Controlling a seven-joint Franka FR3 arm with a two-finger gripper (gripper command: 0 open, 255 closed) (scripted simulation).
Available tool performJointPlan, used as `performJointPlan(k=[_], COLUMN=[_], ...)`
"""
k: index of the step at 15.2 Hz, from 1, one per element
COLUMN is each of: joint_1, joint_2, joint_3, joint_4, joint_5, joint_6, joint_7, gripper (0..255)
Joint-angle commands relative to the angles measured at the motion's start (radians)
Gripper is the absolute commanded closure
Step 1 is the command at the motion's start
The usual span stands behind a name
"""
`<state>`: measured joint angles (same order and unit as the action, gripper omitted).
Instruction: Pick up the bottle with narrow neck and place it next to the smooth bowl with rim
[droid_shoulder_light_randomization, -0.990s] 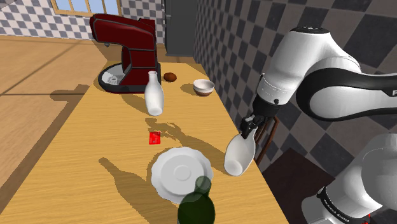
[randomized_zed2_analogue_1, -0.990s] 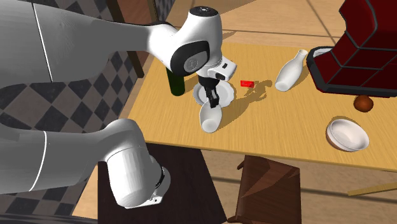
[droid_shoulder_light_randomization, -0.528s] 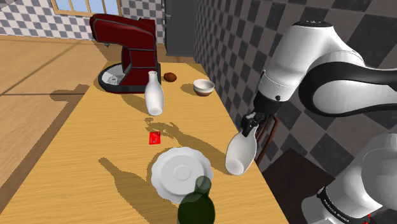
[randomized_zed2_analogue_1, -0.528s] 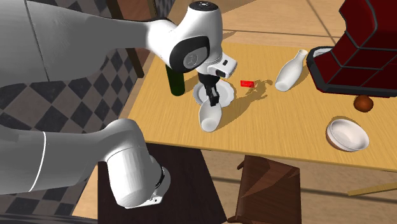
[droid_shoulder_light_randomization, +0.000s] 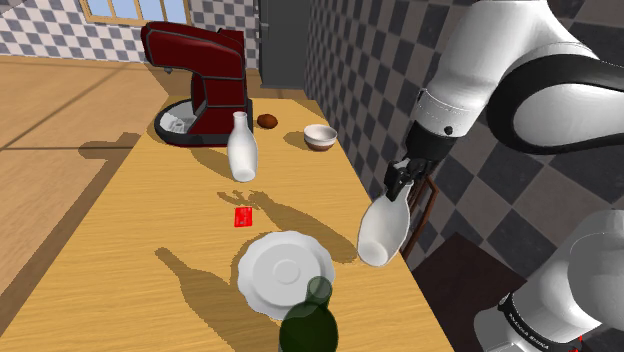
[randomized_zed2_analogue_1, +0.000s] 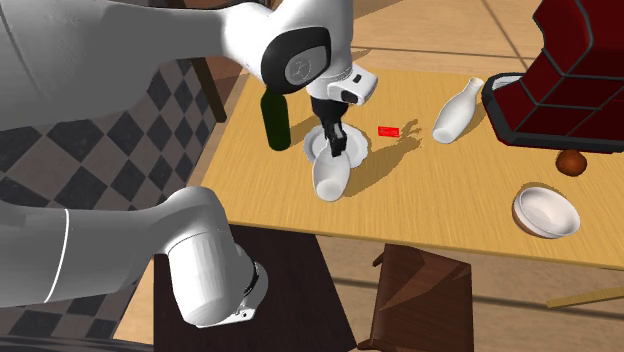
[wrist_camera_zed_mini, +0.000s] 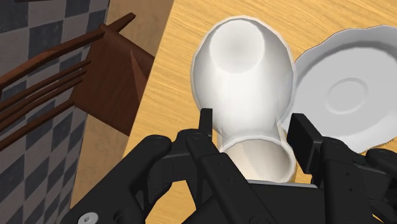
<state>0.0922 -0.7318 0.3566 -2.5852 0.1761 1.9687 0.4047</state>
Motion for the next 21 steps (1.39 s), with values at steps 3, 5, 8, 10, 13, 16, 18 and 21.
performJointPlan(k=[3, 5, 8, 10, 13, 16, 18, 21], joint_1=[-0.005, -0.006, -0.010, -0.012, -0.015, -0.018, -0.020, -0.024], joint_2=[-0.006, -0.008, -0.008, -0.007, -0.004, 0.001, 0.005, 0.013], joint_3=[-0.012, -0.017, -0.024, -0.028, -0.035, -0.040, -0.044, -0.049], joint_4=[0.049, 0.074, 0.114, 0.141, 0.182, 0.226, 0.255, 0.301], joint_5=[-0.009, -0.013, -0.019, -0.023, -0.028, -0.034, -0.037, -0.042], joint_6=[-0.054, -0.082, -0.122, -0.148, -0.187, -0.225, -0.250, -0.287], joint_7=[-0.003, -0.004, -0.005, -0.006, -0.007, -0.007, -0.007, -0.007], gripper=[255, 255, 255, 255, 255, 255, 255, 255])
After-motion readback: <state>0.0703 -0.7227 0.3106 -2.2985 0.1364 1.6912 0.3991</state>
